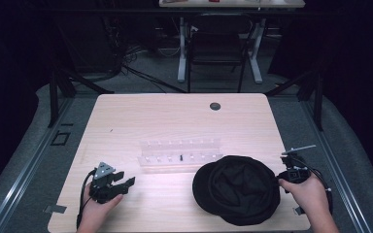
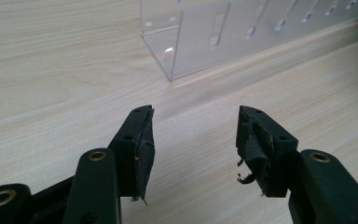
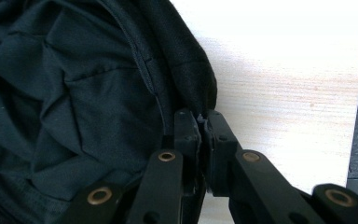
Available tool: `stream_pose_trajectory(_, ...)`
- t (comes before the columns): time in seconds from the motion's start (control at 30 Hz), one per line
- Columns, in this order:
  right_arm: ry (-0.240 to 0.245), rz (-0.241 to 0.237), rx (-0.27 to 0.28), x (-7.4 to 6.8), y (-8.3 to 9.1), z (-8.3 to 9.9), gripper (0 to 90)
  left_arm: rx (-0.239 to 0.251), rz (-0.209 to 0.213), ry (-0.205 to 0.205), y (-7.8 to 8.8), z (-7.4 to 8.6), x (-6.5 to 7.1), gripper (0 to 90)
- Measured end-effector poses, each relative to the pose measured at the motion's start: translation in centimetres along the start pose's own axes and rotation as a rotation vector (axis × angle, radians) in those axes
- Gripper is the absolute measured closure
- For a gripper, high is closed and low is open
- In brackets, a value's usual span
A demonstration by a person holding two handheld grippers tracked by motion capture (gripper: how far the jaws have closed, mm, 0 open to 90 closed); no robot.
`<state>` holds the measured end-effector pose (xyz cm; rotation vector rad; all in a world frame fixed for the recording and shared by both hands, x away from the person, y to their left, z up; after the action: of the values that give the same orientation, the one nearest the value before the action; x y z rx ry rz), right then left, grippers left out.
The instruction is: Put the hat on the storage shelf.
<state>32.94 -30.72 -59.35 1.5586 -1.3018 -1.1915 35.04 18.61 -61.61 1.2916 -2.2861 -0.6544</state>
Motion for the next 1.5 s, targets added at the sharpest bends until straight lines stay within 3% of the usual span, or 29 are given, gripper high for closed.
stream_pose_trajectory(0.07, -0.012, -0.035, 0.017, -0.4, 0.1, -0.2, 86.6, -0.002, 0.001, 0.001, 0.0, 0.0, 0.0, 46.7)
stream_pose_trajectory(0.13, -0.011, -0.028, 0.013, -0.4, 0.4, -0.2, 87.2, -0.002, 0.0, 0.0, 0.1, 0.0, 0.0, 46.7)
stream_pose_trajectory(0.27, -0.009, -0.064, 0.036, -0.8, 1.4, -0.5, 87.7, 0.001, -0.001, 0.0, 0.0, 0.0, 0.0, 46.7)
stream_pose_trajectory(0.33, -0.03, -0.075, 0.05, -1.1, 1.9, -0.6, 87.8, 0.0, -0.001, -0.002, 0.0, 0.0, 0.0, 46.8)
stream_pose_trajectory(0.37, -0.017, -0.103, 0.05, -1.2, 2.2, -0.6, 87.9, -0.001, -0.001, -0.002, 0.0, 0.0, 0.0, 46.8)
stream_pose_trajectory(0.57, -0.012, -0.149, 0.068, -1.9, 3.8, -0.7, 88.1, -0.008, 0.003, -0.004, 0.0, 0.1, 0.1, 46.9)
stream_pose_trajectory(0.8, -0.003, -0.195, 0.077, -2.6, 4.6, -0.7, 88.3, -0.004, 0.002, -0.003, 0.0, 0.0, 0.2, 47.0)
stream_pose_trajectory(0.9, -0.032, -0.23, 0.083, -2.9, 4.9, -0.8, 88.3, -0.004, 0.001, -0.003, -0.1, 0.1, 0.2, 47.0)
stream_pose_trajectory(1.1, -0.031, -0.271, 0.095, -3.4, 5.7, -0.7, 88.5, -0.006, 0.003, -0.004, -0.1, 0.1, 0.2, 47.0)
stream_pose_trajectory(1.5, 0.01, -0.392, 0.212, -6.5, 8.7, -1.4, 88.6, -0.024, 0.007, -0.01, -0.2, 0.2, 0.3, 47.1)
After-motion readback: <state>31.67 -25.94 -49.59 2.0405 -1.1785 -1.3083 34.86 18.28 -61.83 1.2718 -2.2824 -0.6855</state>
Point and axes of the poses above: each handheld gripper's, and its own axes: y roughly backward along the jaws, z roughly out of its underside, x roughly to its right, the point moved 10 cm from there along -y, roughly forward along the jaws, and after that the axes turned 3 degrees about x, right-handed, at the moved point
